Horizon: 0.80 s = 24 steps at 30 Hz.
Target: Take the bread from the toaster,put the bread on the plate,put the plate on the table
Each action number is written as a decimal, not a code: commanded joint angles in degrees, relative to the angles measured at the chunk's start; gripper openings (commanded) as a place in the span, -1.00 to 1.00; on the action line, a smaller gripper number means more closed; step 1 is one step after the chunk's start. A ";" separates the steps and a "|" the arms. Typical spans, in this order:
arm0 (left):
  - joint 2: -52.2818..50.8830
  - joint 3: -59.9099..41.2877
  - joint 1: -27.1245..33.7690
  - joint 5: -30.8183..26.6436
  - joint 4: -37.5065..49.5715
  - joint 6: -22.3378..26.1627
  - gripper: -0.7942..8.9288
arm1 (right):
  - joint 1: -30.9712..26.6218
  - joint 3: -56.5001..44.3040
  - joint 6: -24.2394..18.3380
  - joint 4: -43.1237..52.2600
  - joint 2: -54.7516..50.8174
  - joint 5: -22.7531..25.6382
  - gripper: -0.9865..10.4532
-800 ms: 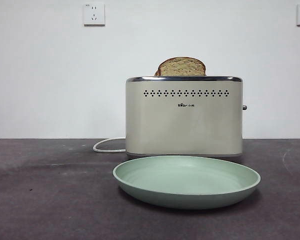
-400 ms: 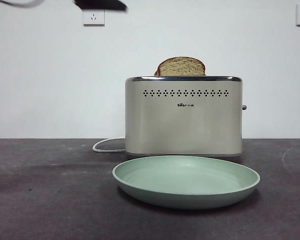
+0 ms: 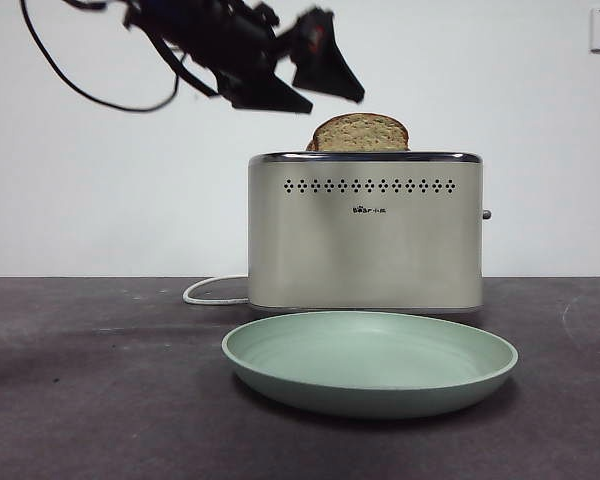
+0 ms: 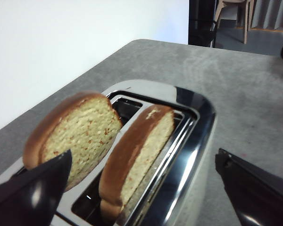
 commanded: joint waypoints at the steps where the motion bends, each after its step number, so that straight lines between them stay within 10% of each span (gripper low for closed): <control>1: 2.32 0.11 -0.44 -0.28 1.49 0.94 0.45 | 0.11 0.20 -0.48 0.11 0.00 -0.07 0.33; 8: 4.85 0.11 -1.18 -1.95 2.86 0.85 0.37 | 0.11 0.20 -0.48 0.09 0.00 -0.02 0.33; 17: 4.87 0.11 -2.21 -1.86 3.39 0.37 -0.86 | 0.11 0.20 -0.48 -0.04 0.00 0.20 0.33; 24: 4.76 0.13 -2.08 -1.84 3.17 -0.92 -0.85 | 0.11 0.20 -0.48 -1.25 0.00 0.20 0.33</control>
